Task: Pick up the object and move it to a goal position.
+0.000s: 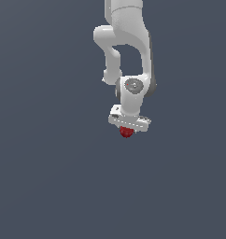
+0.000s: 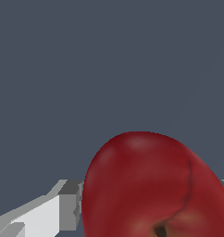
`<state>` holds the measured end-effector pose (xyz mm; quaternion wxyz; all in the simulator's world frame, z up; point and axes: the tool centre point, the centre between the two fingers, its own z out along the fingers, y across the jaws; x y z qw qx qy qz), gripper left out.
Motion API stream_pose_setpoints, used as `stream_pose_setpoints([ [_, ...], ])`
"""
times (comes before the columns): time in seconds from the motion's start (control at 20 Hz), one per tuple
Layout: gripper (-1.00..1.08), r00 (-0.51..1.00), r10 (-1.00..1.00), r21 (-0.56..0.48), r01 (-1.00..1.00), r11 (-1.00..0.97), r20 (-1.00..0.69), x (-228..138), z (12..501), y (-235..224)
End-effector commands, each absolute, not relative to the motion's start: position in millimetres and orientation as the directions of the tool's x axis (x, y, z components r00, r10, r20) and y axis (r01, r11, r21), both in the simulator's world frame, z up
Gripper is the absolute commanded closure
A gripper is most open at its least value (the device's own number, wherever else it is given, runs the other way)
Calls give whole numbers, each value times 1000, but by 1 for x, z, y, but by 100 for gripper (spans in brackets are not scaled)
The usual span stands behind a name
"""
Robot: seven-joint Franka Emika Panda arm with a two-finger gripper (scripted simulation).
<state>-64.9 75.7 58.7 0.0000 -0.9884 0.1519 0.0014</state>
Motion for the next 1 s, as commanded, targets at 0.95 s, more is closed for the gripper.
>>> stream_pose_setpoints([
  [0.95, 108, 953, -302, -1, -302, -953, 0, -37, 184, -126],
])
